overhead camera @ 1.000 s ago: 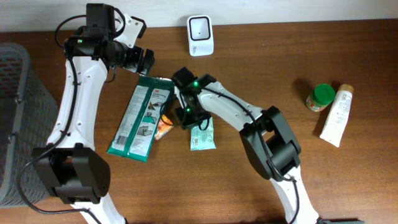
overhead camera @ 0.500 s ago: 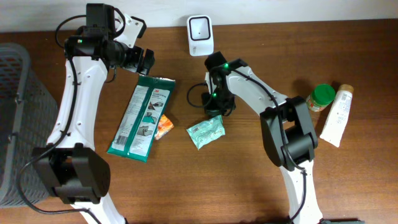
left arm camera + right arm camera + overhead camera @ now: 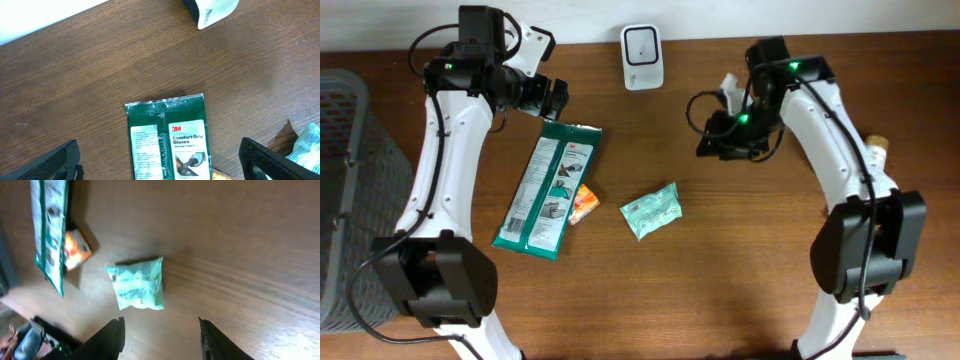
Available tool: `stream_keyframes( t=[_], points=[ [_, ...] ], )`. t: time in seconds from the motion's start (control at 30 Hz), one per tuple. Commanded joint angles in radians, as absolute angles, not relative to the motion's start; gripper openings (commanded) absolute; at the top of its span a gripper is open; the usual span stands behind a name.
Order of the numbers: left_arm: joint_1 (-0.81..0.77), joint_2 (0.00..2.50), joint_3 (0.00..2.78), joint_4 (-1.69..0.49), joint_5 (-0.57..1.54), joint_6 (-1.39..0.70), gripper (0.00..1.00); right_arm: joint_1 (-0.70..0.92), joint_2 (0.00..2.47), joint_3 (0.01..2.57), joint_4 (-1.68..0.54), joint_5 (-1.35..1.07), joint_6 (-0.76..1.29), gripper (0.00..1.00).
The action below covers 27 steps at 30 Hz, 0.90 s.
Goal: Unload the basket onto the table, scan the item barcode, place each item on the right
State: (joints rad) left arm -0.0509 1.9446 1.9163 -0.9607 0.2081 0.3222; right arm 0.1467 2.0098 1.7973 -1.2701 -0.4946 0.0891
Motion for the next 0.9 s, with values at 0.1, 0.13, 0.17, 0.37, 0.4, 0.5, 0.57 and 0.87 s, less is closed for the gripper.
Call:
stream_keyframes(
  t=[0.1,0.13,0.17,0.37,0.4,0.5,0.57,0.87],
  points=[
    [-0.047,1.913,1.935,-0.96,0.212,0.327,0.99,0.158,2.022,1.637,-1.198,-0.532,0.057,0.52],
    [-0.047,1.913,1.935,-0.96,0.212,0.327,0.99,0.158,2.022,1.612,-1.18,-0.545,0.057,0.52],
    [-0.047,1.913,1.935,-0.96,0.212,0.327,0.99,0.159,2.022,1.587,-1.158,-0.557,0.056,0.52],
    [-0.047,1.913,1.935,-0.96,0.212,0.327,0.99,0.211,2.022,1.525,-1.05,-0.564,0.056,0.57],
    [-0.047,1.913,1.935,-0.96,0.212,0.327,0.99,0.22,2.022,1.525,-1.037,-0.559,0.056,0.58],
    [-0.047,1.913,1.935,-0.96,0.212,0.327,0.99,0.255,2.025,1.523,-1.006,-0.514,0.057,0.63],
    [-0.047,1.913,1.935,-0.96,0.212,0.327,0.99,0.268,2.038,1.523,-0.999,-0.511,0.056,0.63],
    [-0.047,1.913,1.935,-0.96,0.212,0.327,0.99,0.269,2.103,1.467,-0.922,-0.638,0.059,0.56]
  ],
)
